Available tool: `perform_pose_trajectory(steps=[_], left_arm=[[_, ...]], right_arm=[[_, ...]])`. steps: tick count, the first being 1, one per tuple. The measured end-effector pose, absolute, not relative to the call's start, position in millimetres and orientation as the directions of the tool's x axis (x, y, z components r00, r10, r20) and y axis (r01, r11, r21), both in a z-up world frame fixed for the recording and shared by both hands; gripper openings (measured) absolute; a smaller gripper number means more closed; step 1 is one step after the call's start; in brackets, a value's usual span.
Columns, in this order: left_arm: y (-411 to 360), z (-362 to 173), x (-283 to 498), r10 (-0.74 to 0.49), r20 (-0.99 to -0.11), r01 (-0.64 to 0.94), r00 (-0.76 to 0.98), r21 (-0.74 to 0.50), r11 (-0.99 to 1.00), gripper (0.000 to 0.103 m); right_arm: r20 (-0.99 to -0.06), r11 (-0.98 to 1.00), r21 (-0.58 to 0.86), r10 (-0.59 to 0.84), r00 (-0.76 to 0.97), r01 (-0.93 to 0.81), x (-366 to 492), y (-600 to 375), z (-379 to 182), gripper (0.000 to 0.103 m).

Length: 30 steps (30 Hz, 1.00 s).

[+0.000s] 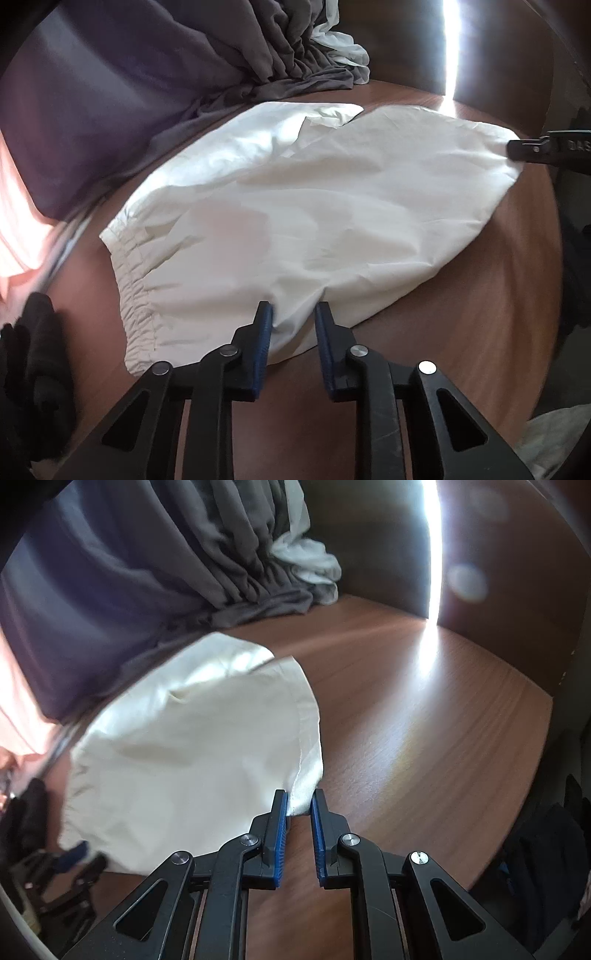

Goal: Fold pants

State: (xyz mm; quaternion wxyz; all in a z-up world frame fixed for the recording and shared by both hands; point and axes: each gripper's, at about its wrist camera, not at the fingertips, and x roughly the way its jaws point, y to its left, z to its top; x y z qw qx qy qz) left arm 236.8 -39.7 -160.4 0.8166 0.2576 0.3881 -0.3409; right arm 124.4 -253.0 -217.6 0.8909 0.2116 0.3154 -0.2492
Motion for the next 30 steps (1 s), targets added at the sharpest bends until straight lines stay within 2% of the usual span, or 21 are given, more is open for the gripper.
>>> perform_pose_trajectory(steps=[6,12,19,21,24,25,27,29,30], left_arm=[[-33,-157,230,-0.360,-0.827,0.764,0.431,0.122,0.634,0.025],[-33,-168,228,-0.350,-0.855,0.763,0.381,0.078,0.641,0.025],[-31,-171,225,-0.351,-0.860,0.761,0.369,0.063,0.645,0.025],[-29,-168,224,-0.357,-0.858,0.754,0.369,0.051,0.655,0.031],[-23,-158,224,-0.374,-0.841,0.724,0.392,0.032,0.689,0.048],[-21,-155,224,-0.375,-0.834,0.712,0.406,0.031,0.701,0.051],[-17,-148,222,-0.384,-0.823,0.696,0.419,0.019,0.718,0.052],[-12,-142,221,-0.392,-0.814,0.679,0.429,0.004,0.735,0.055],[-10,-139,221,-0.394,-0.810,0.671,0.435,0.000,0.741,0.056]], right_arm=[[-0.695,0.800,0.155,-0.329,0.640,0.579,108,-225,-189,0.014],[-0.774,0.761,0.143,-0.312,0.550,0.633,102,-236,-209,0.014],[-0.818,0.750,0.108,-0.307,0.487,0.653,105,-240,-229,0.014],[-0.817,0.750,0.096,-0.316,0.482,0.654,106,-239,-230,0.014],[-0.819,0.746,0.084,-0.327,0.472,0.661,107,-240,-230,0.014],[-0.819,0.743,0.085,-0.327,0.471,0.663,106,-240,-230,0.014],[-0.820,0.734,0.085,-0.333,0.466,0.674,105,-240,-228,0.018],[-0.815,0.722,0.057,-0.364,0.450,0.689,104,-237,-221,0.044],[-0.808,0.717,0.050,-0.380,0.450,0.695,102,-236,-217,0.050]])
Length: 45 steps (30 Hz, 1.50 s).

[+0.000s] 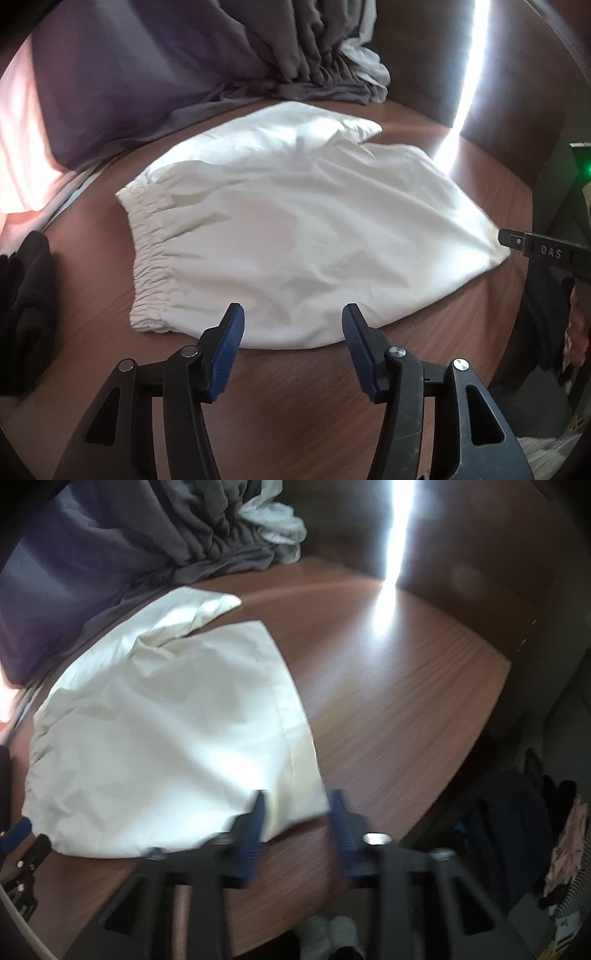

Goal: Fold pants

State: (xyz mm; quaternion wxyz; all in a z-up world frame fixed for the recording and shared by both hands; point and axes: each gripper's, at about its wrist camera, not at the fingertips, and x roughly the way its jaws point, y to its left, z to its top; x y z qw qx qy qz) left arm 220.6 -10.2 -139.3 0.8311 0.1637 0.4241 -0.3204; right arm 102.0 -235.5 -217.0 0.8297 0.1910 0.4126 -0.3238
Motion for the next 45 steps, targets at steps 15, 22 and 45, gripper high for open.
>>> perform_pose_trajectory(steps=[15,22,45], left_arm=[[44,-131,246,-0.277,-0.770,0.311,0.575,-0.108,0.944,0.057],[42,-152,257,-0.273,-0.798,0.270,0.538,-0.144,0.952,0.055],[34,-177,267,-0.269,-0.826,0.260,0.495,-0.155,0.953,0.026]], right_arm=[[-0.780,0.543,0.243,-0.383,0.495,0.804,88,-220,-199,0.057],[-0.791,0.488,0.268,-0.380,0.479,0.831,94,-221,-220,0.057],[-0.789,0.459,0.218,-0.437,0.432,0.861,103,-233,-230,0.046]])
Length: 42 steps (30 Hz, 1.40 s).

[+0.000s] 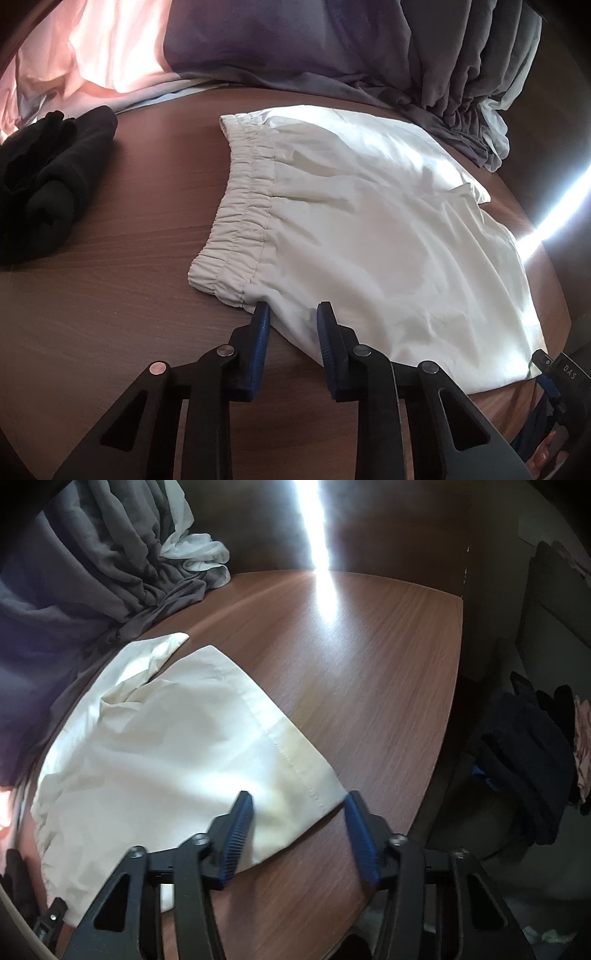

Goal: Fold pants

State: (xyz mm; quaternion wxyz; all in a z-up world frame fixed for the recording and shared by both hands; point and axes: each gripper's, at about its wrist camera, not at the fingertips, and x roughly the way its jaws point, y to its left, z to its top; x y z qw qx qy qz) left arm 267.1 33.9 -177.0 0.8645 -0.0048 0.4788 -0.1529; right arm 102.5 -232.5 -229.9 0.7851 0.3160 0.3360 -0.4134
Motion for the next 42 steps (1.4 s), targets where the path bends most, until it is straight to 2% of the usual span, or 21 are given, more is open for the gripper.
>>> perform_pose_trajectory(steps=[3,5,8,10,12,17,19,22,32,42], left_arm=[[34,-178,267,-0.274,-0.826,0.259,0.493,-0.161,0.952,0.022],[34,-178,266,-0.274,-0.826,0.261,0.492,-0.160,0.952,0.021],[35,-177,264,-0.263,-0.829,0.251,0.493,-0.154,0.956,0.022],[36,-176,263,-0.253,-0.832,0.240,0.494,-0.149,0.959,0.032],[37,-178,262,-0.238,-0.837,0.221,0.493,-0.145,0.965,0.037],[35,-181,266,-0.258,-0.839,0.225,0.480,-0.167,0.960,0.037],[34,-181,267,-0.260,-0.839,0.233,0.479,-0.164,0.959,0.022],[32,-180,266,-0.271,-0.837,0.248,0.476,-0.168,0.954,0.010],[32,-167,261,-0.253,-0.825,0.276,0.505,-0.124,0.953,0.008],[33,-148,258,-0.275,-0.794,0.301,0.542,-0.123,0.946,0.006]], right_arm=[[-0.792,0.461,0.199,-0.444,0.419,0.865,103,-234,-230,0.034],[-0.794,0.474,0.188,-0.443,0.417,0.860,104,-234,-231,0.020],[-0.794,0.488,0.191,-0.433,0.426,0.852,103,-234,-230,0.016],[-0.793,0.490,0.194,-0.431,0.430,0.850,102,-234,-231,0.015],[-0.792,0.493,0.196,-0.431,0.433,0.848,102,-234,-231,0.015],[-0.788,0.505,0.185,-0.437,0.434,0.843,104,-232,-230,0.014],[-0.788,0.511,0.181,-0.436,0.435,0.841,103,-232,-230,0.014],[-0.788,0.517,0.181,-0.433,0.437,0.837,103,-232,-229,0.013],[-0.771,0.588,0.115,-0.455,0.445,0.800,106,-223,-211,0.011],[-0.750,0.616,0.116,-0.460,0.476,0.779,104,-221,-196,0.010]])
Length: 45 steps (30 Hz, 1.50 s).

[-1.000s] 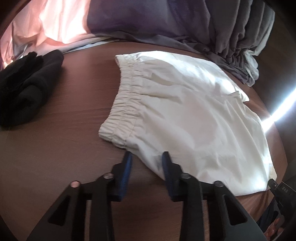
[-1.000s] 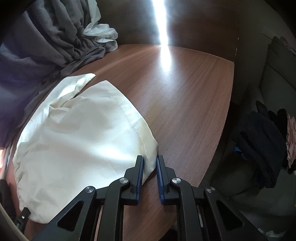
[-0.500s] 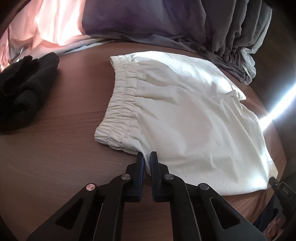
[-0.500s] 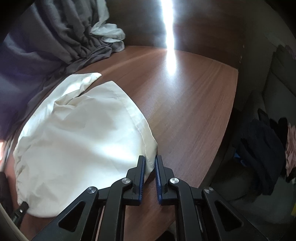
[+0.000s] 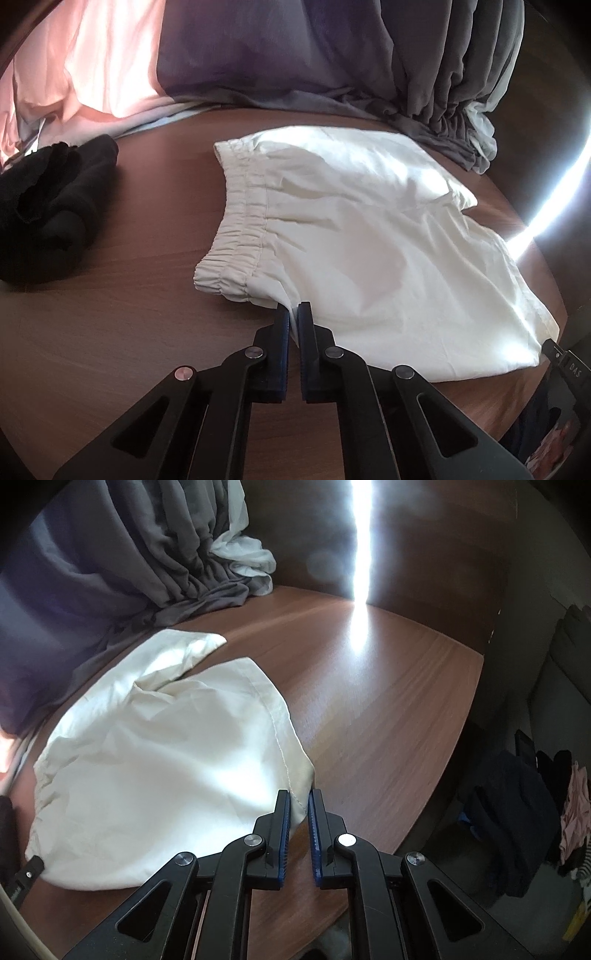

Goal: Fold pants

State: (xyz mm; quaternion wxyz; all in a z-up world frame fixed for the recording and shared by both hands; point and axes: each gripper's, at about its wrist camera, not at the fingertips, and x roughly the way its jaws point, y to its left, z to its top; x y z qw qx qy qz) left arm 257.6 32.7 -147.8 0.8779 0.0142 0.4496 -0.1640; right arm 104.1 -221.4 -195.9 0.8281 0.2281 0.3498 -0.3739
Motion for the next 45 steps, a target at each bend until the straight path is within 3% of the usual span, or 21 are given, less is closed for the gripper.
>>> perform_pose_trajectory(steps=[16,27,37,45], left_arm=[[37,-83,260,-0.288,-0.694,0.238,0.659,-0.170,0.956,0.005],[14,-56,267,-0.207,-0.641,0.148,0.739,-0.145,0.978,0.005],[-9,-40,277,-0.127,-0.580,0.099,0.805,-0.080,0.992,0.002],[-14,-51,271,-0.157,-0.603,0.140,0.782,-0.076,0.987,0.002]], right_arm=[[-0.584,0.701,0.231,-0.454,0.673,0.674,119,-220,-107,0.008],[-0.497,0.812,0.221,-0.382,0.779,0.540,156,-252,-68,0.007],[-0.471,0.900,0.168,-0.285,0.835,0.402,202,-283,-58,0.007],[-0.488,0.937,0.160,-0.199,0.850,0.311,240,-291,-67,0.006]])
